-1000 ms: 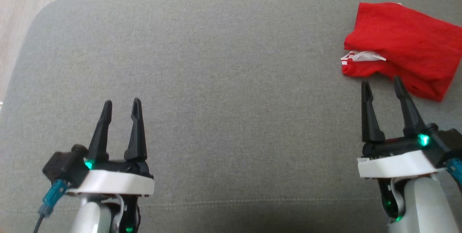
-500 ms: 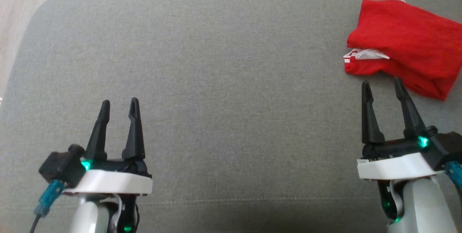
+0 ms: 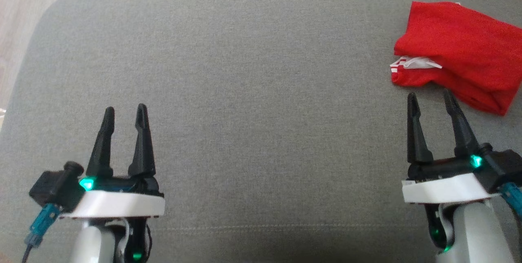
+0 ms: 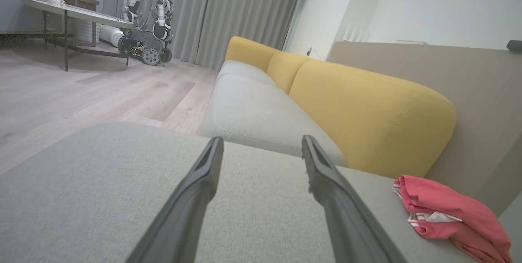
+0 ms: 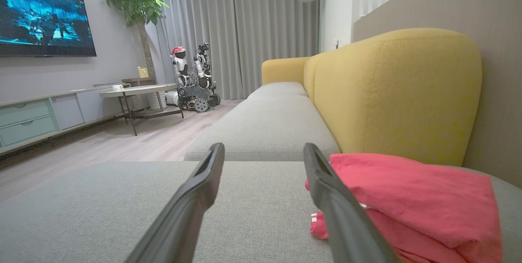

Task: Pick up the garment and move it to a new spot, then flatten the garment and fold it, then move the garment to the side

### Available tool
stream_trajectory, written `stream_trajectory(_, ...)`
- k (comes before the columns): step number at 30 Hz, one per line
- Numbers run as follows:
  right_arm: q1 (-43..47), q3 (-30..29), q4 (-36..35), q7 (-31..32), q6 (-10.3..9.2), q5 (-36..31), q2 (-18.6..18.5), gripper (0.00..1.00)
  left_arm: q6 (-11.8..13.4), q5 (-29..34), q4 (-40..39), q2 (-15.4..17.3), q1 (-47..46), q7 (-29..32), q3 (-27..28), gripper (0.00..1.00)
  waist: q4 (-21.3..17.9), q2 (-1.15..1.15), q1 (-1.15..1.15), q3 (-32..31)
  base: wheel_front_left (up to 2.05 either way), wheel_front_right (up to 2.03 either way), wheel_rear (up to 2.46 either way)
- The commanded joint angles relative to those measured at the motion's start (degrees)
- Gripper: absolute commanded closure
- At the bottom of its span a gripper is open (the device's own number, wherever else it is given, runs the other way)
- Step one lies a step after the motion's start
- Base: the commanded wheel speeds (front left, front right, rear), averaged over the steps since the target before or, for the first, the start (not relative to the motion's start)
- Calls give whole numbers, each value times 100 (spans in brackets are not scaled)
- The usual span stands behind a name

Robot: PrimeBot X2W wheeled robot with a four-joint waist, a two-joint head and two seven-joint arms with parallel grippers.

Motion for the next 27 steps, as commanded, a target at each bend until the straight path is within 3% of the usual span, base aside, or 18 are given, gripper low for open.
stream_trajectory(1,1,2,2,0,0,2,2,100,0,-13,-6,0,1,0,7,100,-1,0,0,-2,0,0,0)
stream_trajectory(4,88,14,261,9,-2,13,2,100,10,-30,272,-12,87,6,-13,100,-1,0,0,-3,0,0,0)
stream_trajectory(27,80,-81,309,291,5,1793,-78,100,-52,-1445,516,82,-18,303,84,100,-52,0,0,-121,0,0,0)
